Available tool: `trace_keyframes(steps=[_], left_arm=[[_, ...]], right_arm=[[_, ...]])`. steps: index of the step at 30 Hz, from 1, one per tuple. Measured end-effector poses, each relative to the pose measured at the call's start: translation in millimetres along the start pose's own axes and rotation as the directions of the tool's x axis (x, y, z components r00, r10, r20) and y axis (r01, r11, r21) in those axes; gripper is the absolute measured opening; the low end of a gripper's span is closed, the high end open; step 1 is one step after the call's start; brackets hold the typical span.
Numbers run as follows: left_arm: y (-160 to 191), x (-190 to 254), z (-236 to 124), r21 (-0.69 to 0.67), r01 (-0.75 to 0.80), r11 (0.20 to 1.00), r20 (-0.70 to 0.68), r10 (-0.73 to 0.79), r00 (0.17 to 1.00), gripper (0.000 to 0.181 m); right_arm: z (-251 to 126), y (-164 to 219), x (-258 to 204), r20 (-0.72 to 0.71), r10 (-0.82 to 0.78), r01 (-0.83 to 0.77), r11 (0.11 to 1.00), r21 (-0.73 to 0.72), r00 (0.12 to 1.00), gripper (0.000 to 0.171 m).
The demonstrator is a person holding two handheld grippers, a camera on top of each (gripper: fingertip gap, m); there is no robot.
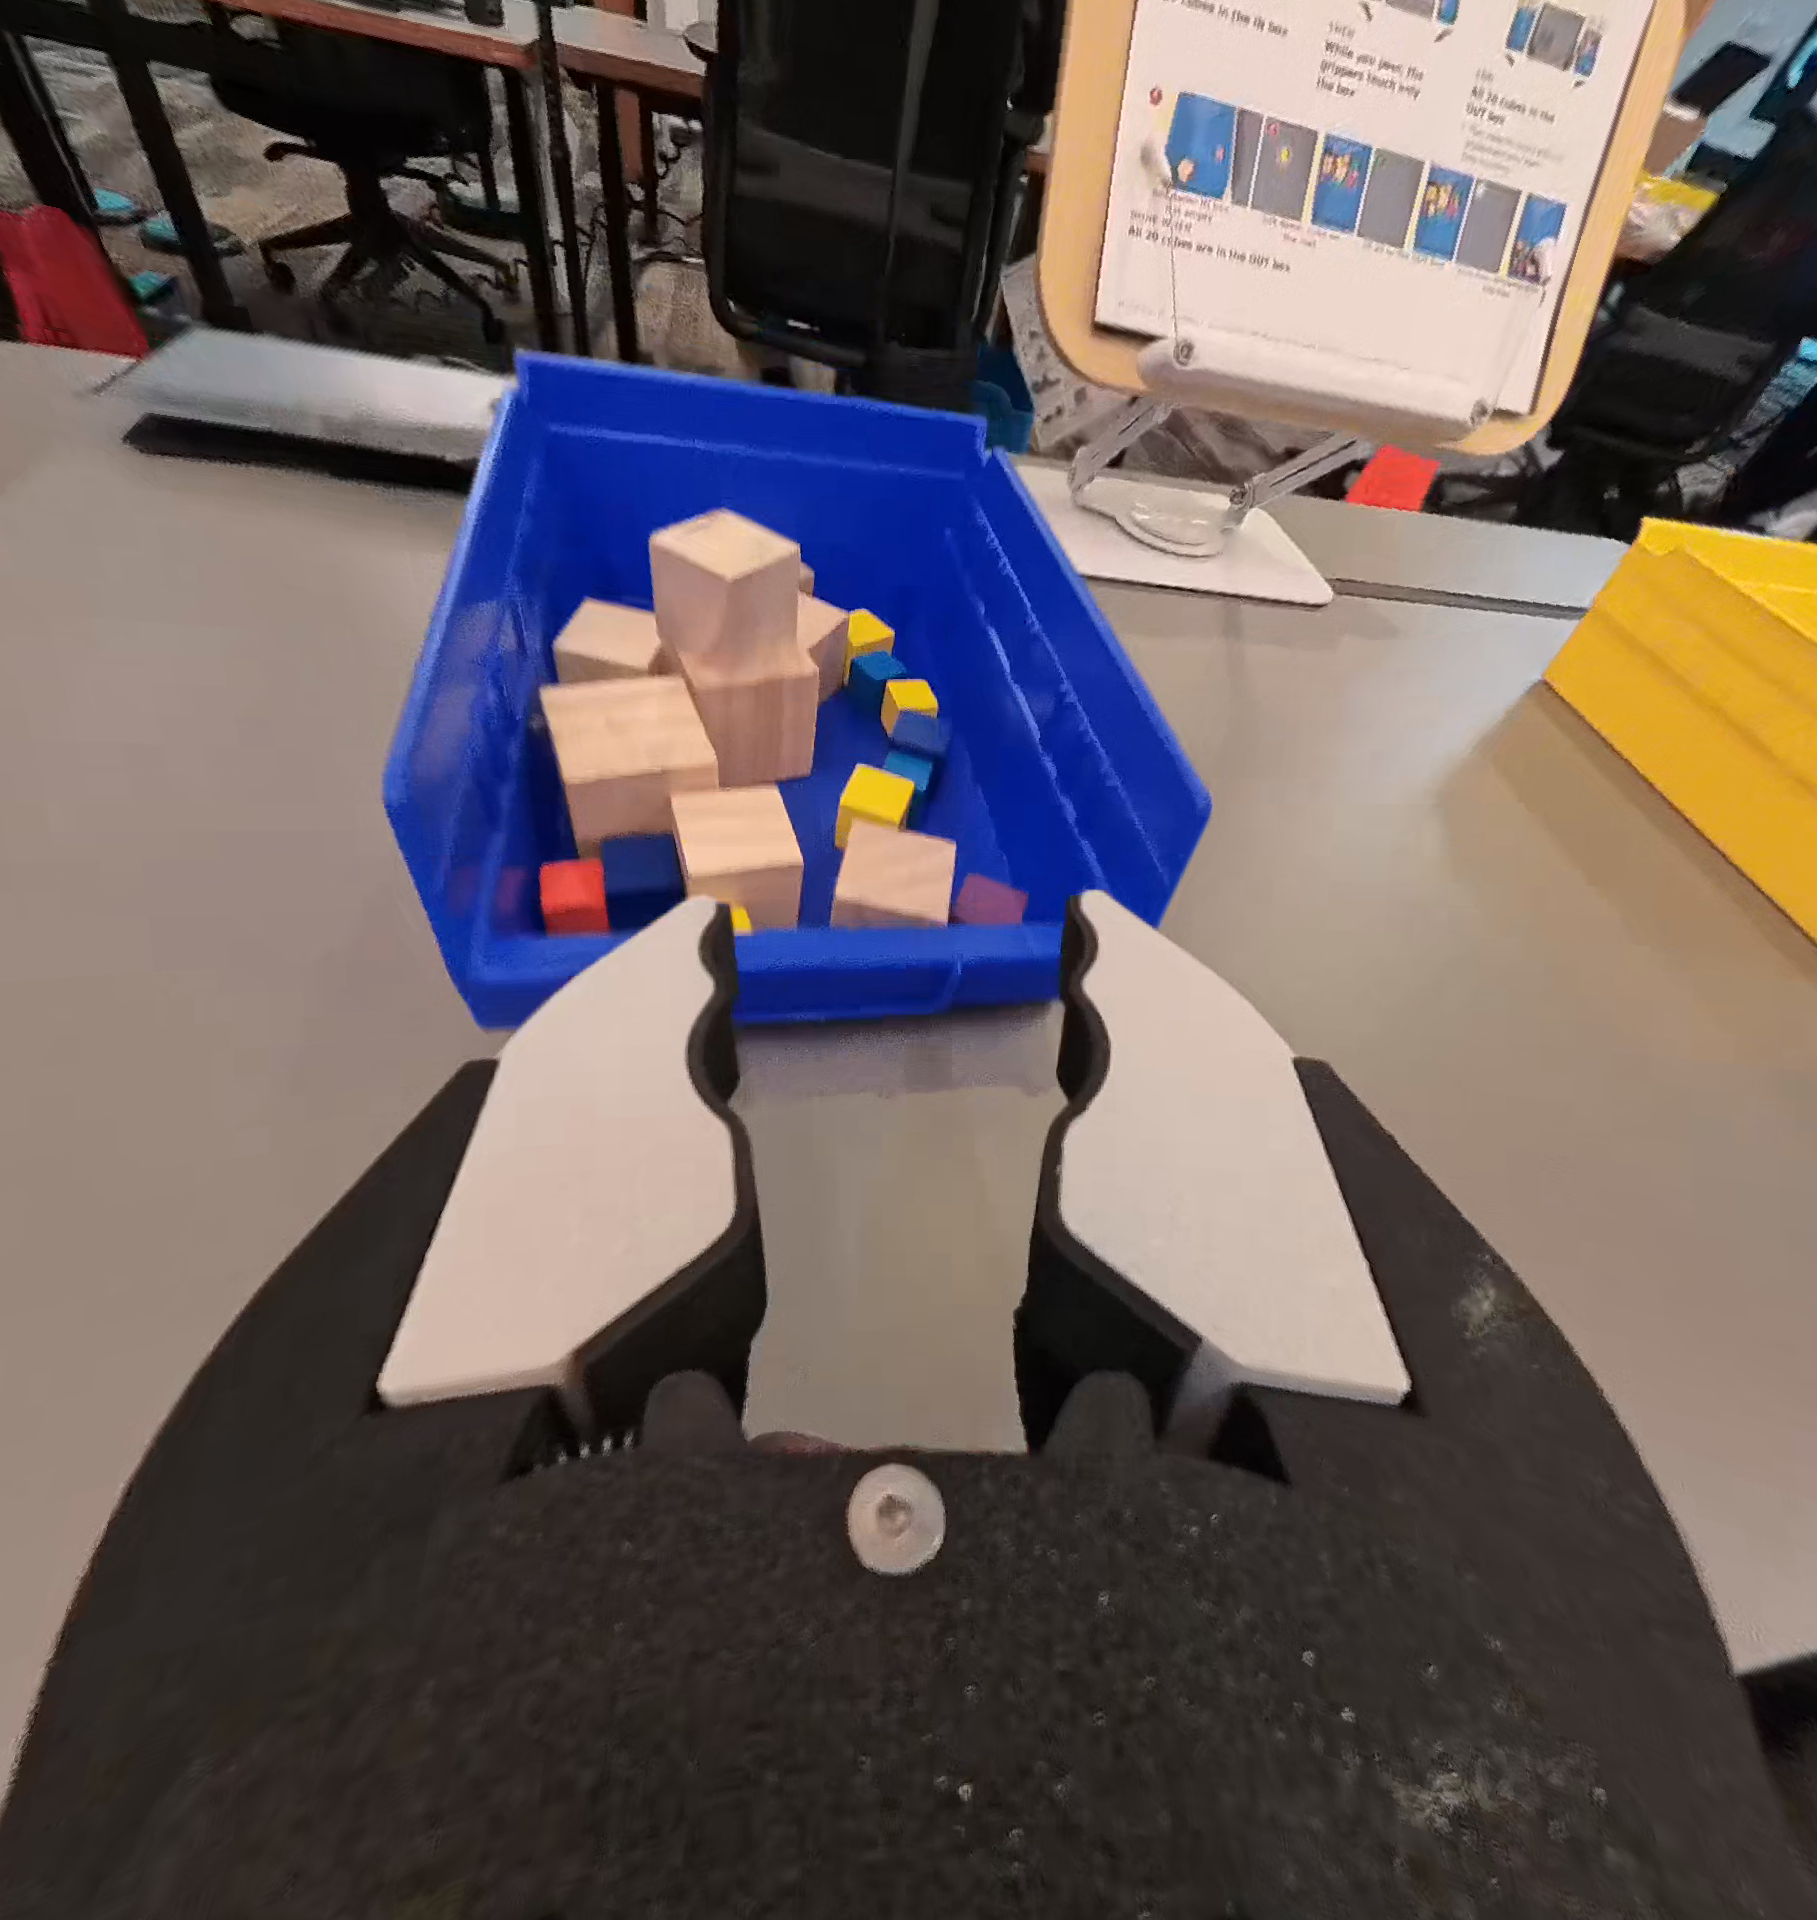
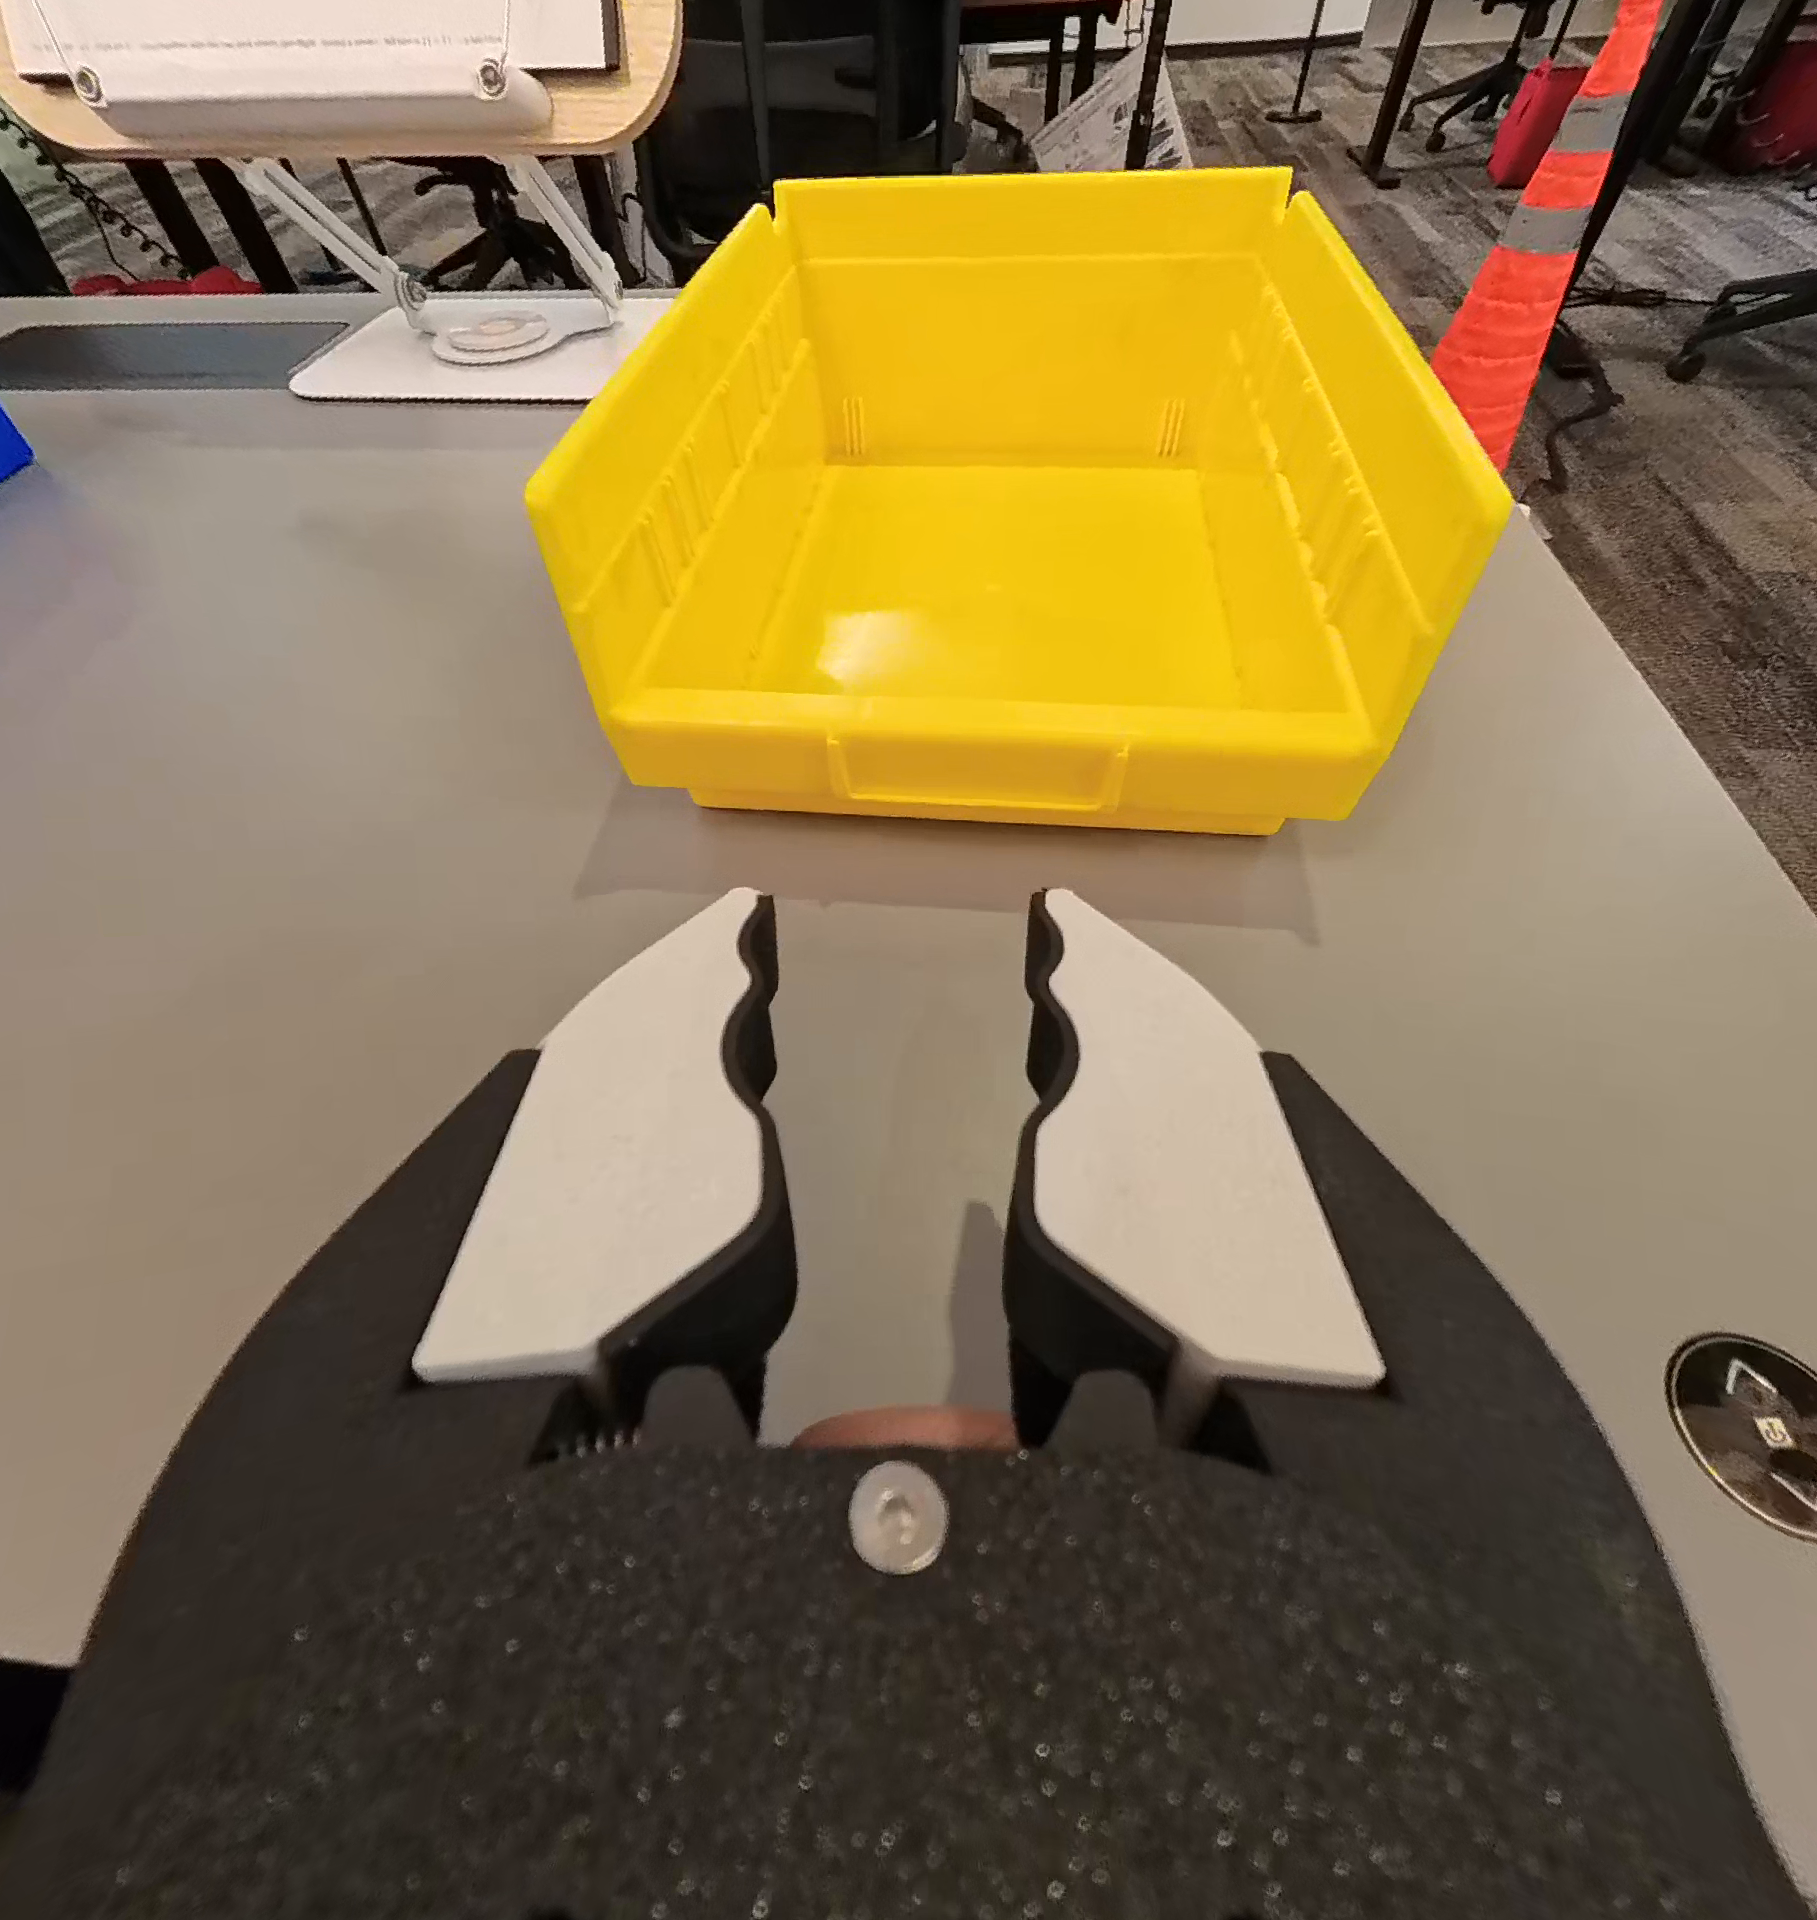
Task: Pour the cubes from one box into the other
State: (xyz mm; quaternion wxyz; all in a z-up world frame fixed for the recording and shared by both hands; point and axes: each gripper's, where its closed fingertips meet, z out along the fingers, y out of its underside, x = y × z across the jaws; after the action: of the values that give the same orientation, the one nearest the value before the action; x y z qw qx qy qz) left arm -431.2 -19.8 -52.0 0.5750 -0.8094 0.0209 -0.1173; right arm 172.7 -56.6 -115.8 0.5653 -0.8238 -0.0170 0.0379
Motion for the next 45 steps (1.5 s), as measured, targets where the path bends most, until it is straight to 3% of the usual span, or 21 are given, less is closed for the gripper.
trace_keyframes(steps=[4, 10, 14, 17, 21, 24, 25, 29, 33, 36, 38, 40, 45], left_arm=[[-46.4, -37.4, 38.3, -0.146, -0.087, 0.985, 0.060, 0.097, 0.994, 0.060], [-94.4, -106.9, 145.6, -0.463, -0.063, 0.884, 0.103, 0.124, 0.987, 0.055], [-84.0, -145.9, 202.6, -0.674, 0.008, 0.739, 0.159, 0.135, 0.978, 0.050], [-71.5, -168.6, 233.2, -0.743, 0.057, 0.667, 0.217, 0.159, 0.963, 0.042], [-39.0, -169.2, 257.5, -0.848, 0.065, 0.526, 0.183, 0.176, 0.967, 0.041], [-18.1, -168.4, 266.9, -0.886, 0.089, 0.456, 0.175, 0.150, 0.973, 0.030], [-15.2, -161.6, 269.7, -0.889, 0.110, 0.445, 0.165, 0.085, 0.983, 0.011], [-15.7, -160.5, 271.4, -0.895, 0.117, 0.430, 0.162, 0.068, 0.984, 0.005], [-15.1, -161.6, 269.7, -0.894, 0.104, 0.436, 0.152, 0.077, 0.985, 0.005], [-14.9, -161.9, 269.5, -0.885, 0.107, 0.454, 0.142, 0.045, 0.989, 0.005], [-14.8, -162.5, 268.8, -0.880, 0.107, 0.462, 0.136, 0.029, 0.990, 0.005], [-14.6, -164.0, 267.0, -0.880, 0.099, 0.464, 0.128, 0.033, 0.991, 0.005], [-13.4, -166.8, 261.4, -0.880, 0.077, 0.469, 0.108, 0.038, 0.993, 0.006]], right_arm=[[2.5, -0.9, -3.0, 0.017, 0.012, -0.012, 1.000, 0.000, 1.000, 0.045], [7.8, -3.0, -11.8, 0.028, -0.015, 0.015, 1.000, -0.002, 0.999, 0.045], [10.4, -3.7, -14.4, 0.030, -0.018, 0.019, 1.000, -0.004, 0.999, 0.045], [13.2, -2.2, -16.0, 0.028, -0.031, 0.032, 0.999, -0.012, 0.999, 0.045], [15.9, 0.8, -17.6, 0.015, -0.070, 0.071, 0.997, -0.022, 0.997, 0.045], [19.4, -1.0, -27.2, 0.027, -0.102, 0.102, 0.995, -0.022, 0.994, 0.046], [21.5, -4.2, -36.1, 0.046, -0.103, 0.103, 0.995, -0.016, 0.994, 0.046], [40.2, -12.1, -133.0, 0.301, -0.156, 0.181, 0.982, -0.060, 0.941, 0.047], [62.3, -17.5, -280.3, 0.561, -0.240, 0.355, 0.929, -0.103, 0.792, 0.055], [65.2, -51.2, -393.3, 0.730, -0.152, 0.302, 0.950, -0.077, 0.666, 0.056], [78.3, -58.8, -448.9, 0.755, -0.146, 0.322, 0.943, -0.090, 0.639, 0.062], [104.2, -55.5, -480.2, 0.689, -0.213, 0.358, 0.931, -0.071, 0.693, 0.063], [141.4, -31.0, -504.3, 0.572, -0.203, 0.338, 0.931, -0.138, 0.794, 0.045]])
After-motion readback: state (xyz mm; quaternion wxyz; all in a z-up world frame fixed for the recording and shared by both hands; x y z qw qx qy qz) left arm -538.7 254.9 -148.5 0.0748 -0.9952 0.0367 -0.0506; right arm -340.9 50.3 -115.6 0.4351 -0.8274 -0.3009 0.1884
